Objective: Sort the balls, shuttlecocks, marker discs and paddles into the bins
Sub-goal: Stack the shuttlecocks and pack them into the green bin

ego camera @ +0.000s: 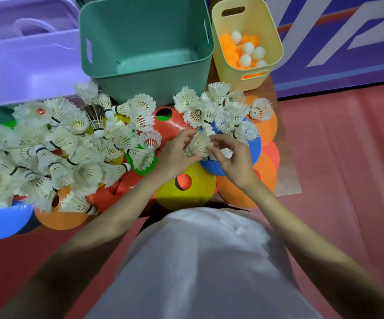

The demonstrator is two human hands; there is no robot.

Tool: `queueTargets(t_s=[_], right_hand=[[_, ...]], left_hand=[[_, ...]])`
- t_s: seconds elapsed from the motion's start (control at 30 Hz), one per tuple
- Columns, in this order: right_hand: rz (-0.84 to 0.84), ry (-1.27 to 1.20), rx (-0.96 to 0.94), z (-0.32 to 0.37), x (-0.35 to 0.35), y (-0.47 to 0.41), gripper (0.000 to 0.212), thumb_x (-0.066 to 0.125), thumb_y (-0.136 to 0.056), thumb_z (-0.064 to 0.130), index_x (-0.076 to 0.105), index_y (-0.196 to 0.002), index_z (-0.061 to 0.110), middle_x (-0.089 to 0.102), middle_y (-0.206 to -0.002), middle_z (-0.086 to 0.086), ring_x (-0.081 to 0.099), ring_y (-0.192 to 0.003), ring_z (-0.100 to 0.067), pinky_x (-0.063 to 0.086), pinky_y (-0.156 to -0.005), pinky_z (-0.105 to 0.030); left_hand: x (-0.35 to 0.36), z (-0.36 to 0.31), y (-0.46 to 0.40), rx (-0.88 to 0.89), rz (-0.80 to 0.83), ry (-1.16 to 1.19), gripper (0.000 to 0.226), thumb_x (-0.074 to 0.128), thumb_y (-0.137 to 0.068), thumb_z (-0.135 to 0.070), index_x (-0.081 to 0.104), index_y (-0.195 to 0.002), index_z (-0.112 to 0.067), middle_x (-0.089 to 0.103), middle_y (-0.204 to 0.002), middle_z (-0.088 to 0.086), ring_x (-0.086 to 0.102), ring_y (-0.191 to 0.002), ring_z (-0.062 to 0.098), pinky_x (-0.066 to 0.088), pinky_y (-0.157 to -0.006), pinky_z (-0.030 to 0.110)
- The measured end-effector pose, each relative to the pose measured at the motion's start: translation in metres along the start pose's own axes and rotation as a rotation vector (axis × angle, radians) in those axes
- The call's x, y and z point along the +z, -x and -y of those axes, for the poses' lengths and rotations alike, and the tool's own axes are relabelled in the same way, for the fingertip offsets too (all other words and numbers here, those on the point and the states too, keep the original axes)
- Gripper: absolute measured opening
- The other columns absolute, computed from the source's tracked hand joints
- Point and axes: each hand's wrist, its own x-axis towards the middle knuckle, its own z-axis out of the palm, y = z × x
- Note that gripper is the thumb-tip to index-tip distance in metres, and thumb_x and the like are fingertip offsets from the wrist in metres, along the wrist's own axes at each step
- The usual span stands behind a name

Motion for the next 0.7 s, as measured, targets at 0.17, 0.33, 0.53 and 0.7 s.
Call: queueTargets(t_s=[0.17, 0.33, 0.53, 0.7], right_hand=[[-0.246, -0.003, 0.046, -0.006, -0.016, -0.001, 0.022, 0.049, -0.097, 0.016, 0.06, -0.114, 0.008, 0.067, -0.106, -0.004, 0.063, -0.098, -0.013, 0.05, -0.082, -0.025], [-0.257, 0.215, 0.248, -0.028, -0.034, 0.0, 0.02, 0.055, -0.092, 0.007, 0.062, -0.11, 0.003, 0.069, -0.098, -0.008, 0.058, -0.078, -0.009, 0.042, -0.061, -0.008], [-0.067, 0.275, 0.362, -0.045, -0.019, 0.005, 0.023, 0.062, -0.09, 0.014, 0.062, -0.11, 0.002, 0.07, -0.098, -0.009, 0.064, -0.079, -0.02, 0.047, -0.067, -0.029], [-0.088, 0.172, 0.437, -0.048, -0.008, -0.003, 0.025, 0.072, -0.082, 0.012, 0.059, -0.102, 0.003, 0.067, -0.087, -0.003, 0.066, -0.082, -0.021, 0.053, -0.07, -0.036]], left_hand=[[0.004, 0.002, 0.0, -0.035, -0.065, 0.082, 0.052, 0.079, -0.075, -0.012, 0.057, -0.122, -0.013, 0.063, -0.096, -0.011, 0.06, -0.086, 0.003, 0.052, -0.079, 0.03], [0.001, 0.011, 0.003, -0.11, -0.1, 0.174, 0.06, 0.079, -0.077, -0.011, 0.052, -0.131, -0.012, 0.06, -0.106, -0.013, 0.057, -0.091, -0.009, 0.044, -0.078, 0.005], [-0.003, 0.023, 0.012, -0.148, -0.114, 0.188, 0.057, 0.08, -0.076, -0.01, 0.054, -0.127, -0.012, 0.06, -0.099, -0.018, 0.056, -0.087, -0.015, 0.046, -0.076, 0.006], [-0.007, 0.026, 0.019, -0.141, -0.128, 0.189, 0.054, 0.08, -0.076, -0.01, 0.056, -0.125, -0.014, 0.063, -0.1, -0.015, 0.059, -0.089, -0.011, 0.05, -0.079, 0.015]])
